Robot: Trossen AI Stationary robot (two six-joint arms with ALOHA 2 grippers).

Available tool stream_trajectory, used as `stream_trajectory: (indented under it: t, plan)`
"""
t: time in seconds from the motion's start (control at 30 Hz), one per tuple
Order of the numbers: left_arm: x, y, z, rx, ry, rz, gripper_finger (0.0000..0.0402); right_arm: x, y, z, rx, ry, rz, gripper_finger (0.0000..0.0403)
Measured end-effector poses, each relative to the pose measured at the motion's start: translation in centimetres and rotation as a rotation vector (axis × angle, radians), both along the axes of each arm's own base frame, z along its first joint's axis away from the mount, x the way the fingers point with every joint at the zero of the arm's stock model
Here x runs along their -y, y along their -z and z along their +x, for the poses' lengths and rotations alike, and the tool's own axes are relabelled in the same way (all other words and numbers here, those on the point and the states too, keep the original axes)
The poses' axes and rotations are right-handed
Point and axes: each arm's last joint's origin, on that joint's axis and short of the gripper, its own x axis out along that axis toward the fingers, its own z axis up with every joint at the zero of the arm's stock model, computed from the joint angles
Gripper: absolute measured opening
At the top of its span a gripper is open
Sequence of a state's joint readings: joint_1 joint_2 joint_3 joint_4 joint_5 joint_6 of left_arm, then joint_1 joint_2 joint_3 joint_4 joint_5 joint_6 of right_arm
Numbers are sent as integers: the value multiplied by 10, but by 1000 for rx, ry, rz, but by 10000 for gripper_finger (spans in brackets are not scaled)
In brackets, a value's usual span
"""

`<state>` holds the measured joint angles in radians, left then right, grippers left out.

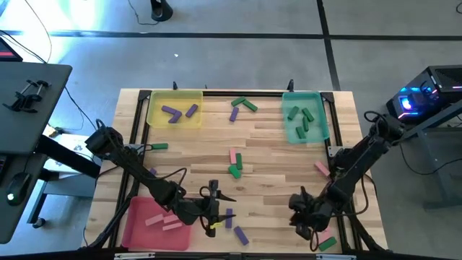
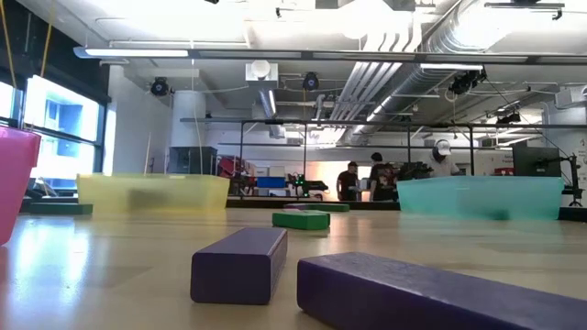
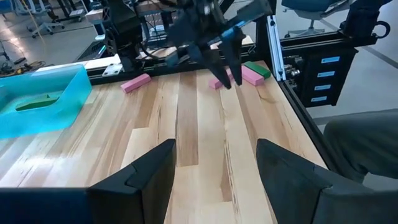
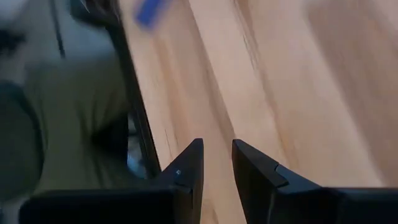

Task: Sort blocks
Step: Put the pink wooden block into the pink bin

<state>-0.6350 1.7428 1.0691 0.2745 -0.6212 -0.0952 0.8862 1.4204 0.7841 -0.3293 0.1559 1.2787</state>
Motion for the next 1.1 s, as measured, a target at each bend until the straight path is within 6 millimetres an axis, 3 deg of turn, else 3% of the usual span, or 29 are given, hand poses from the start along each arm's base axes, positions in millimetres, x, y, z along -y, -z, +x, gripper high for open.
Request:
stream_trajectory:
  t: [0.23,0.53,0.8,1.1]
  plan:
    - [0,0,0,-1,0,0,213,6,11,-26,-415,87,27,71]
    - [0,1,0,-13,-2,3,213,7,14,-44,-649,177,26,71]
    - [0,1,0,-13,-2,4,213,10,15,-47,-606,230,-39,84]
    - [-1,5,-2,-26,-3,10,213,13,23,-50,-632,256,-31,185]
